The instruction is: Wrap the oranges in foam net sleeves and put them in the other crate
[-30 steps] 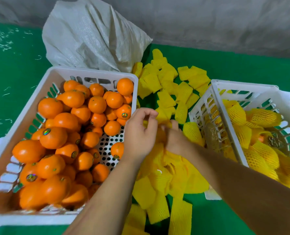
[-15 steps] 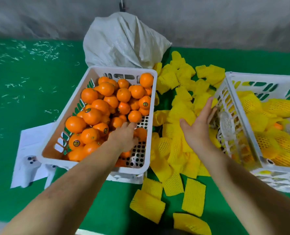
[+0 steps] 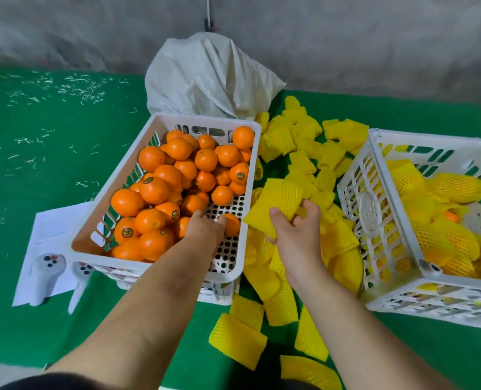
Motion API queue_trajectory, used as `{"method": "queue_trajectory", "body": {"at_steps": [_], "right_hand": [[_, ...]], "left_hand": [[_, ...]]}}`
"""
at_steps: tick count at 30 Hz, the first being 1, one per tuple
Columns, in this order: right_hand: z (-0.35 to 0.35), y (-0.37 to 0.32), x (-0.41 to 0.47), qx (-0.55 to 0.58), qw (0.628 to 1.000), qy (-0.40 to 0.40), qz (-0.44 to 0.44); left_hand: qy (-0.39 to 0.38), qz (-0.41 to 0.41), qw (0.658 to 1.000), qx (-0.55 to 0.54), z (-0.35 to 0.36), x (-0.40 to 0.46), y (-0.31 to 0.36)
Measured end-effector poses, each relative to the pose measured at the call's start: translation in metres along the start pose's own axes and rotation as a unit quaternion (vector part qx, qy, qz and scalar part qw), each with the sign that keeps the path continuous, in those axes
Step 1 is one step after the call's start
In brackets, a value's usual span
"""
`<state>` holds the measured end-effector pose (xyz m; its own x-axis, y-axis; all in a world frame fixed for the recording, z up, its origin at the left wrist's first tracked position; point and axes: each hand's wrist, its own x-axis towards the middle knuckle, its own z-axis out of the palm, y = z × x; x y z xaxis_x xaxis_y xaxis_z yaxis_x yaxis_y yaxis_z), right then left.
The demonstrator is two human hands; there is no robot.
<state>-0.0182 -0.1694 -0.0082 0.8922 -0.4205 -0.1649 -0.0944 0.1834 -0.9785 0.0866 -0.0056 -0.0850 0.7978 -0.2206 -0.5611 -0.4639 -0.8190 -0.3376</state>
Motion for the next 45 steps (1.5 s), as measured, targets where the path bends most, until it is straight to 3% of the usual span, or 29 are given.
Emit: {"method": "queue_trajectory", "body": {"at_steps": [3, 8, 13, 15, 17, 18, 20, 22, 23, 25, 26, 29, 33, 35, 38, 40, 42, 45], "right_hand": [[-0.006, -0.001, -0.013, 0.027, 1.0, -0.001, 0.002], [-0.017, 0.008, -0.026, -0.09, 0.994, -0.061, -0.031], [-0.027, 0.011, -0.033, -0.09, 0.99, -0.111, 0.0], [-0.031, 0.005, -0.031, -0.093, 0.992, -0.087, -0.018], [-0.036, -0.002, -0.025, -0.053, 0.997, -0.061, -0.007], [-0.037, -0.005, -0.022, -0.028, 0.998, -0.052, 0.006], [-0.04, -0.008, -0.018, -0.004, 0.999, -0.036, 0.03], [-0.041, -0.006, -0.017, 0.002, 0.998, -0.027, 0.051], [-0.042, -0.004, -0.017, 0.001, 0.998, -0.023, 0.065], [-0.039, -0.001, -0.017, -0.006, 0.996, -0.021, 0.087], [-0.037, 0.0, -0.017, -0.003, 0.995, -0.023, 0.094], [-0.029, -0.005, -0.014, 0.005, 0.996, -0.025, 0.087], [-0.031, -0.009, -0.001, -0.046, 0.997, -0.022, 0.051], [-0.037, -0.008, 0.004, -0.043, 0.998, -0.007, 0.045], [-0.049, -0.007, 0.003, -0.053, 0.997, 0.035, 0.033], [-0.056, -0.007, 0.004, -0.133, 0.99, 0.036, -0.023], [-0.057, -0.011, 0.006, -0.188, 0.979, 0.025, -0.079], [-0.058, -0.02, 0.008, -0.209, 0.972, 0.017, -0.102]], "left_hand": [[-0.024, -0.009, 1.0, -0.009, 0.002, -0.006, 0.001], [-0.029, 0.015, 0.999, 0.019, -0.006, -0.009, -0.002], [-0.029, 0.025, 0.997, 0.07, -0.003, -0.007, 0.004], [-0.009, 0.008, 1.0, 0.0, -0.006, -0.008, 0.0], [0.048, -0.014, 0.978, -0.204, -0.008, -0.01, -0.01], [0.076, -0.026, 0.935, -0.347, -0.009, -0.013, -0.018], [0.111, -0.019, 0.783, -0.612, -0.01, -0.023, -0.029], [0.126, 0.004, 0.623, -0.772, -0.018, -0.044, -0.027], [0.14, 0.01, 0.573, -0.808, -0.022, -0.054, -0.02], [0.165, 0.025, 0.503, -0.848, -0.032, -0.076, -0.001], [0.173, 0.04, 0.487, -0.855, -0.037, -0.087, 0.009], [0.193, 0.1, 0.479, -0.851, -0.044, -0.111, 0.033], [0.139, 0.184, 0.36, -0.904, -0.054, -0.117, 0.059], [0.109, 0.216, 0.361, -0.9, -0.057, -0.119, 0.071], [0.071, 0.25, 0.405, -0.876, -0.053, -0.118, 0.077], [0.032, 0.275, 0.426, -0.861, -0.05, -0.118, 0.074], [0.015, 0.286, 0.43, -0.856, -0.049, -0.117, 0.071], [0.05, 0.268, 0.41, -0.87, -0.049, -0.116, 0.075]]}}
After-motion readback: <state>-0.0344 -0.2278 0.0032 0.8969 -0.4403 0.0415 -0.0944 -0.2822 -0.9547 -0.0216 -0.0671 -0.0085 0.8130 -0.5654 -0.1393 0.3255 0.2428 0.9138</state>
